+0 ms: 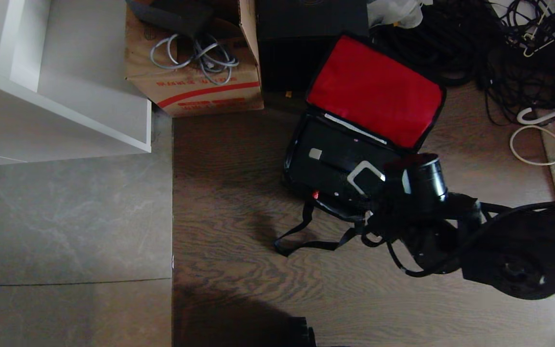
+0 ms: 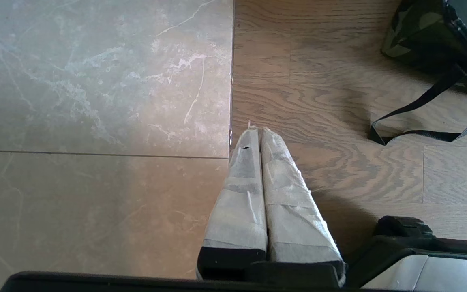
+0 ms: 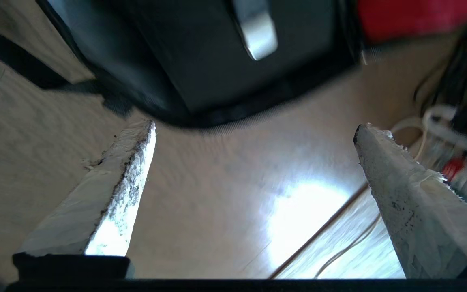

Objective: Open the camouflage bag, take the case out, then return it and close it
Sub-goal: Grip the handle

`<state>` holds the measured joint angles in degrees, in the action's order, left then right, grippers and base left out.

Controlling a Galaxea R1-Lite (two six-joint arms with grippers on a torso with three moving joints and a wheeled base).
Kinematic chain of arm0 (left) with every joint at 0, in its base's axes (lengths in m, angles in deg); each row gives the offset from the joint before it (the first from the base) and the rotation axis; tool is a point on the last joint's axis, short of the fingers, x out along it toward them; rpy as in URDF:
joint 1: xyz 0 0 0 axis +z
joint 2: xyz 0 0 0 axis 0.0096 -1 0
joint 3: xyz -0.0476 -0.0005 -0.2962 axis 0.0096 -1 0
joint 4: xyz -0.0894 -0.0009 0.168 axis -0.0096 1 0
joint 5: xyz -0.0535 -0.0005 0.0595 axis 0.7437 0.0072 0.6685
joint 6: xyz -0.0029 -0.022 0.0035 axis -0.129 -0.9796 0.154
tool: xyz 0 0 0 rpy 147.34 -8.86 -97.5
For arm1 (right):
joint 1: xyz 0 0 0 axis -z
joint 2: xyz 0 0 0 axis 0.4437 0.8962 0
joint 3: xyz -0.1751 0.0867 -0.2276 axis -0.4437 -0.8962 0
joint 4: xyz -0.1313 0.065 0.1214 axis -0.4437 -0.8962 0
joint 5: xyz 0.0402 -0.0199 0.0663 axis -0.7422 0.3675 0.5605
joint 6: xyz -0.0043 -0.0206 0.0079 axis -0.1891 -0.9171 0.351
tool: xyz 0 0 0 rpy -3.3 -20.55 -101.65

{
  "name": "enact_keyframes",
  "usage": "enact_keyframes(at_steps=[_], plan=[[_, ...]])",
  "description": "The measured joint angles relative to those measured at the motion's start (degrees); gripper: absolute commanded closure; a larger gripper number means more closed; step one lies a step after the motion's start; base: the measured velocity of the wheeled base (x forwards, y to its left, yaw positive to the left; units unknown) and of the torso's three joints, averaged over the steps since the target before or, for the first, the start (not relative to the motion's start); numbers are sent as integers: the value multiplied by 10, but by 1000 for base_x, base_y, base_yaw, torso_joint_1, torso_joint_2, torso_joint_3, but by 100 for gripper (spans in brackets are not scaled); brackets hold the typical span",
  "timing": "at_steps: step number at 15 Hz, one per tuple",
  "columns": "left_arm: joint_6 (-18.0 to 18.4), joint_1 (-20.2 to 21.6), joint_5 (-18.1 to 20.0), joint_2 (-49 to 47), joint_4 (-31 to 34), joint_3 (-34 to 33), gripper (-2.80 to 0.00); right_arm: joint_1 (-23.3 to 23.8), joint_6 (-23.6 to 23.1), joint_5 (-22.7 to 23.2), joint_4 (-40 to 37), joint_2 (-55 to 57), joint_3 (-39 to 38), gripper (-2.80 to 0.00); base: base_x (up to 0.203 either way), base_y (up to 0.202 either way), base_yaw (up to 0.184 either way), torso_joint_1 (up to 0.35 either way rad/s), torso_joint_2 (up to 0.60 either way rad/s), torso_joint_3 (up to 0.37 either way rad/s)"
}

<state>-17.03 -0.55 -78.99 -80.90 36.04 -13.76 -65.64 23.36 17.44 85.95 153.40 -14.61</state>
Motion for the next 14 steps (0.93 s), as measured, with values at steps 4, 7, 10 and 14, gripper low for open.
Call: enact_keyframes(at_steps=[4,7,10,14], plan=[[0,0,0,0,0,0,0,-24,-16,-22,52,78,45,-280,0,0,0,0,0,0],[0,0,0,0,0,0,0,-31,-110,-31,130,111,54,-280,0,0,0,0,0,0],[0,0,0,0,0,0,0,-32,-250,-63,269,153,55,-280,0,0,0,0,0,0],[0,0,0,0,0,0,0,-20,-435,-82,478,203,47,-280,0,0,0,0,0,0]])
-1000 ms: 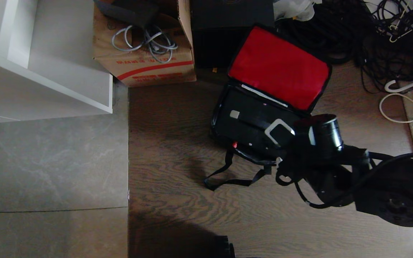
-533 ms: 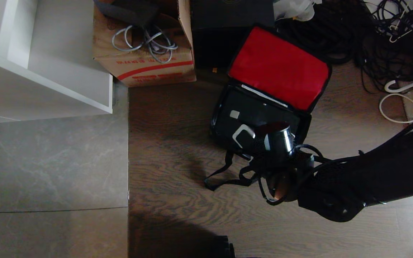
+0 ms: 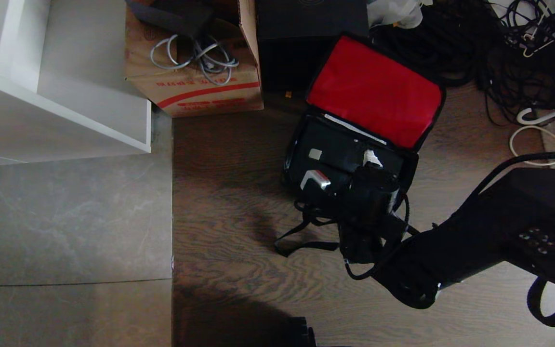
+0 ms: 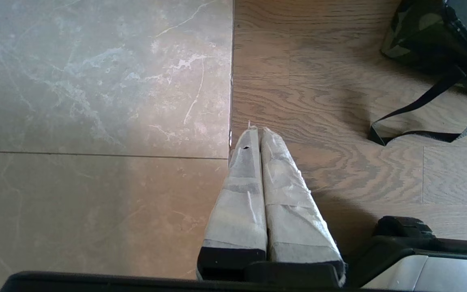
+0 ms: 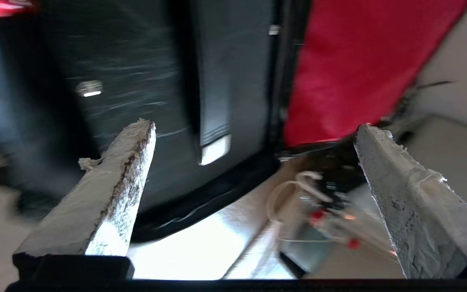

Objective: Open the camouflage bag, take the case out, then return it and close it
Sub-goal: Grip the handle

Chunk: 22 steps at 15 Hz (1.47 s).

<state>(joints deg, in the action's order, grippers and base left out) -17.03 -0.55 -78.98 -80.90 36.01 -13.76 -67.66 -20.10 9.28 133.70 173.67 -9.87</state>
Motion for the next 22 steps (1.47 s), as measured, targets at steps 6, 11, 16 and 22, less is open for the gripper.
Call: enact_keyframes(at_steps=[6,11,16,22], plan=[[0,0,0,0,0,0,0,14,-36,-33,117,66,24,-280,0,0,0,0,0,0],[0,0,0,0,0,0,0,43,-32,-39,145,116,82,-280,0,0,0,0,0,0],[0,0,0,0,0,0,0,63,-31,-38,148,148,125,-280,0,0,0,0,0,0],[0,0,0,0,0,0,0,93,-36,-14,146,157,176,-280,0,0,0,0,0,0]])
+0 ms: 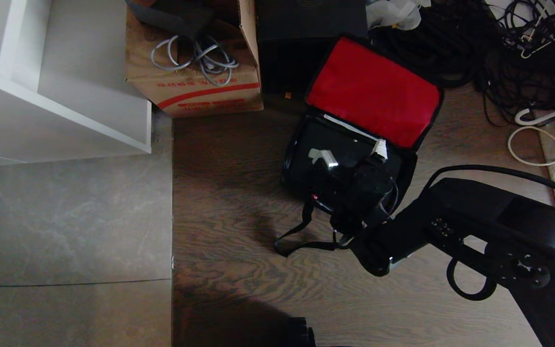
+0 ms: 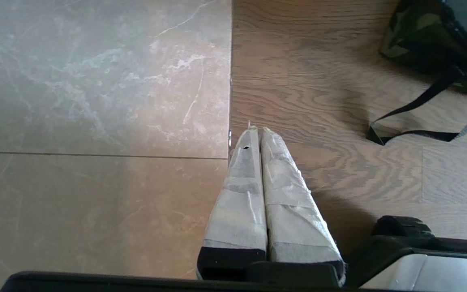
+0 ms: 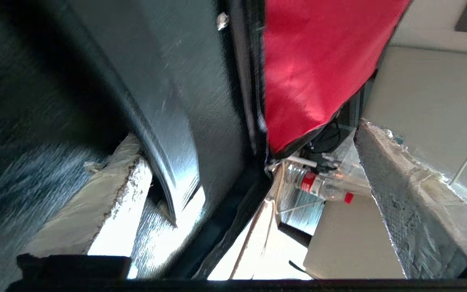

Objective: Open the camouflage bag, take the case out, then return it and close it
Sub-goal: Grip the handle

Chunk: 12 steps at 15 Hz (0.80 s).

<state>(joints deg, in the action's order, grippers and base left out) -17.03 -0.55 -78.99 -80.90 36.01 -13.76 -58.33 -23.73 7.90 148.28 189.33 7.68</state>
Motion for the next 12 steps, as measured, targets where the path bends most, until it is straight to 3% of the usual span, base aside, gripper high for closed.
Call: enact_keyframes(at_steps=[10,11,12], plan=[[0,0,0,0,0,0,0,22,5,-1,0,11,73,-280,0,0,0,0,0,0],[0,0,0,0,0,0,0,22,7,1,1,13,72,-270,0,0,0,0,0,0],[0,0,0,0,0,0,0,22,7,3,1,16,71,0,0,0,0,0,0,0]])
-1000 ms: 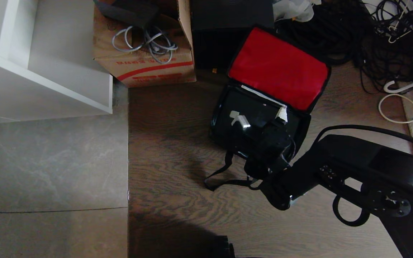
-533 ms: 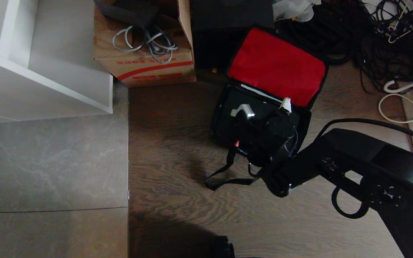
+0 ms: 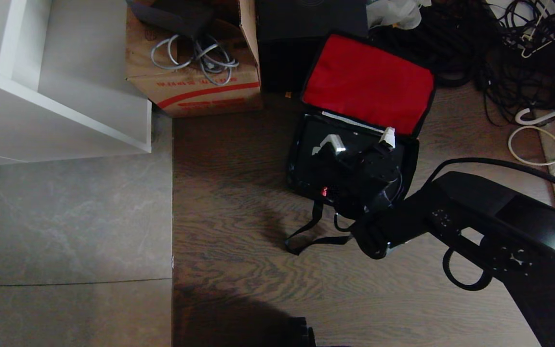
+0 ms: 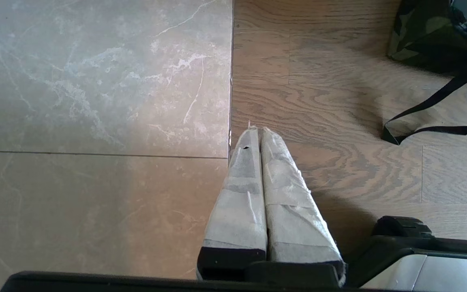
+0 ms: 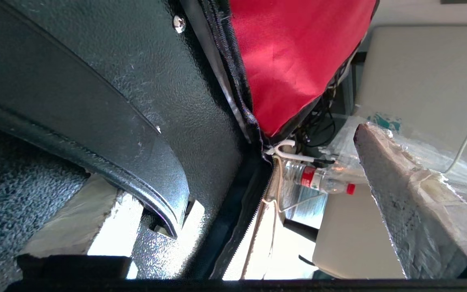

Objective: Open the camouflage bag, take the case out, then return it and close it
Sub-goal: Grip the handle, then lift the black box

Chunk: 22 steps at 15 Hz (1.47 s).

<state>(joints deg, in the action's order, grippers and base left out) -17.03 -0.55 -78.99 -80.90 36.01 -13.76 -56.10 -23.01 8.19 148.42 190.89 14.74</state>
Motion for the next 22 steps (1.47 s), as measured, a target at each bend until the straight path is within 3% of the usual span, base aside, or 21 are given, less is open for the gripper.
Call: enact_keyframes(at_steps=[13,22], plan=[[0,0,0,0,0,0,0,-2,7,15,-2,13,-20,0,0,0,0,0,0,0],[0,0,0,0,0,0,0,-77,20,-48,-5,-29,-106,0,0,0,0,0,0,0]])
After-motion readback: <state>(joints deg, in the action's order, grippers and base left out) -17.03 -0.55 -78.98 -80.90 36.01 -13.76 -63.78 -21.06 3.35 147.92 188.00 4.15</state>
